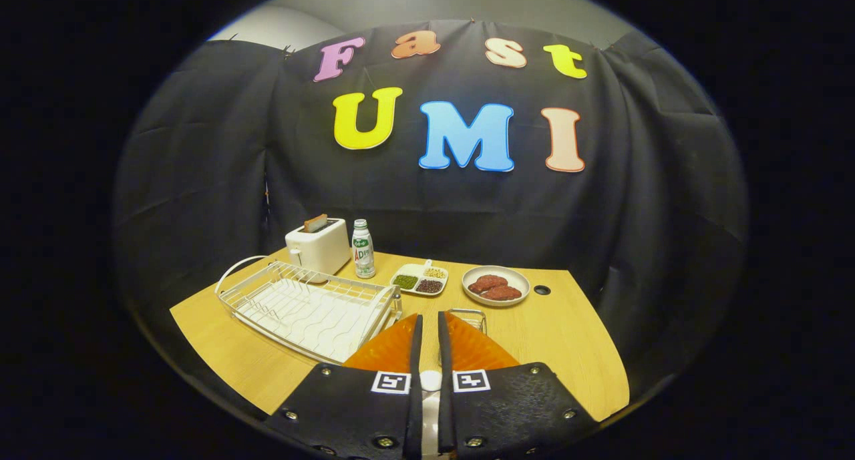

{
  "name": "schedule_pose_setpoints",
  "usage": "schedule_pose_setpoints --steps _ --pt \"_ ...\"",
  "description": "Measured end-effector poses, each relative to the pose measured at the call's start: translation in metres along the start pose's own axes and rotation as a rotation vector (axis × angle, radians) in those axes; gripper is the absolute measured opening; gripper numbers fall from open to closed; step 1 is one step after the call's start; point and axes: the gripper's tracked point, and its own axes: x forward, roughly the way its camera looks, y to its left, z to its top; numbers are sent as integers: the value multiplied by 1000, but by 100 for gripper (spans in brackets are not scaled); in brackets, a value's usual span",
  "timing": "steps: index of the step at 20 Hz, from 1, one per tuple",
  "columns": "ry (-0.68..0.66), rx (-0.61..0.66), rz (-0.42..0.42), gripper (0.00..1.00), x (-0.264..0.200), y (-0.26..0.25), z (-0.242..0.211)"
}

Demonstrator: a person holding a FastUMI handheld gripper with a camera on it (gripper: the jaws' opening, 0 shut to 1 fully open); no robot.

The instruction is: Take the plate from the dish rack, then take the spoon from the basket and place it into the plate.

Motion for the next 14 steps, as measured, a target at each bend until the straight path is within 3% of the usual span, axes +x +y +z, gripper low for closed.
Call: schedule_pose_setpoints --steps 14 --pt "120 -33 127 9 41 42 -52"
